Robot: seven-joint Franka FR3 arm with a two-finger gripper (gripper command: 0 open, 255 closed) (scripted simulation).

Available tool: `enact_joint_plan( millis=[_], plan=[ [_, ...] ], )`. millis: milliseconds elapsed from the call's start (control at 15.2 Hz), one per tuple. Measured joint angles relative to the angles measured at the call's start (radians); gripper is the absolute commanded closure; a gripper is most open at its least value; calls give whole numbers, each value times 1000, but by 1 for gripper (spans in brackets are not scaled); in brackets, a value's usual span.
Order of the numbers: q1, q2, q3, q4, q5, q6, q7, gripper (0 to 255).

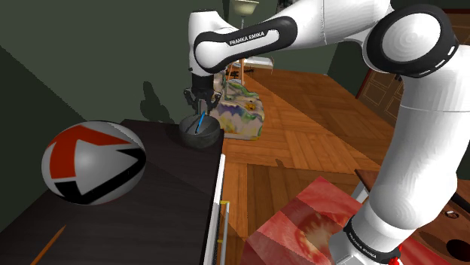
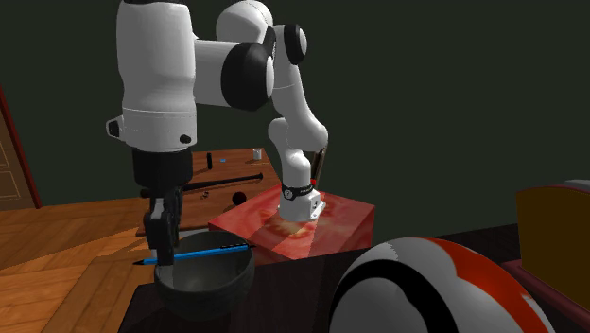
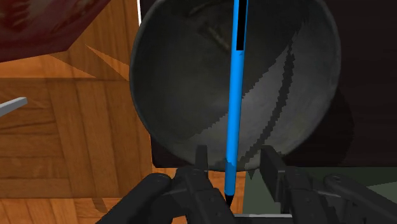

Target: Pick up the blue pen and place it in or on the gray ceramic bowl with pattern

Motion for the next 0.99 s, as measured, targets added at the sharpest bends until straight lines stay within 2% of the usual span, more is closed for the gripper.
enact_joint_plan(
  millis=[330, 660, 990],
  plan=[
    [0, 0, 0, 0, 0, 0, 0, 0],
    [3, -28, 9, 72, 19, -94, -12, 0],
    [2, -33, 10, 83, 23, -111, -16, 0]
  ],
)
